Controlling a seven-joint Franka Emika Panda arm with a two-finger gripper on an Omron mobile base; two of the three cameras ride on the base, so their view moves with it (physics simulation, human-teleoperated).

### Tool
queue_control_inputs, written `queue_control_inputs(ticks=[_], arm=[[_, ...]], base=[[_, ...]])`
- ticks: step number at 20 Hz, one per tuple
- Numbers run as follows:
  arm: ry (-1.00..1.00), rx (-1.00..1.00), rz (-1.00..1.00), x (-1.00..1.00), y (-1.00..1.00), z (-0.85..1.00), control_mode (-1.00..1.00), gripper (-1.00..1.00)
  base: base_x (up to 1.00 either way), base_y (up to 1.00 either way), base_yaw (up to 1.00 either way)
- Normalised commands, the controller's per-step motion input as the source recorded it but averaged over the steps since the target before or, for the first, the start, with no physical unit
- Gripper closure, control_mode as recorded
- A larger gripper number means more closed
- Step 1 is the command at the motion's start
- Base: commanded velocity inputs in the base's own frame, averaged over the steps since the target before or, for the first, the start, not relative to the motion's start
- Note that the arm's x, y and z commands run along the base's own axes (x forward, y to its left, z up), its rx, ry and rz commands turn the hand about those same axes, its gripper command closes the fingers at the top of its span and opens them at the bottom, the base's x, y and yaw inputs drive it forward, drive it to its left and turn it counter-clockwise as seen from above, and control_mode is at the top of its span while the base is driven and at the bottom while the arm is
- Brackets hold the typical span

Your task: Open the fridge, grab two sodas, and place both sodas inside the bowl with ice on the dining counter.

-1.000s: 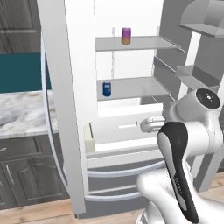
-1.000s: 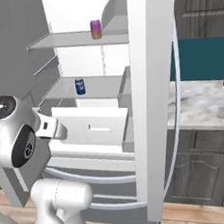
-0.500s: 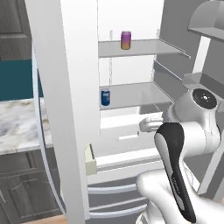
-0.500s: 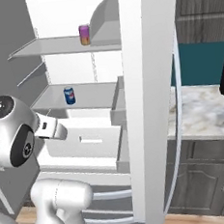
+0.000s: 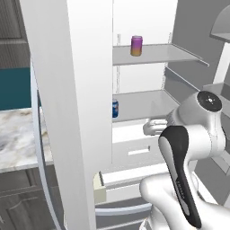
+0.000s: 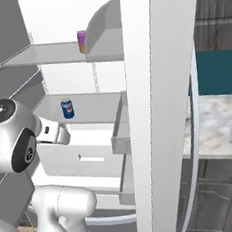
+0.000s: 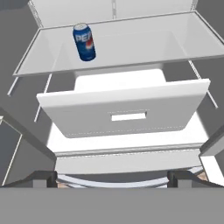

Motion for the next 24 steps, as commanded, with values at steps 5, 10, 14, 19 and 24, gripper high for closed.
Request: queue_control_inputs(ticks=[5,10,14,19,24], arm=[[0.00,0.00,0.00,0.00,0.00,0.00,1.00,-1.00],[-0.08,0.00,0.07,0.37,0.27,-0.18,-1.00,-1.00],[-0.23,0.00,0.09,0.36,0.32,-0.10,-1.00,-1.00],[-0.21,0.00,0.05,0.41,0.20,-0.04,-1.00,-1.00],[-0.07,0.00,0.04,0.52,0.14,-0.26,-1.00,-1.00]], base=[[0.47,0.38,0.01],[0.12,0.08,0.01],[0.00,0.00,0.00],[0.00,0.00,0.00],[0.00,0.00,0.00]])
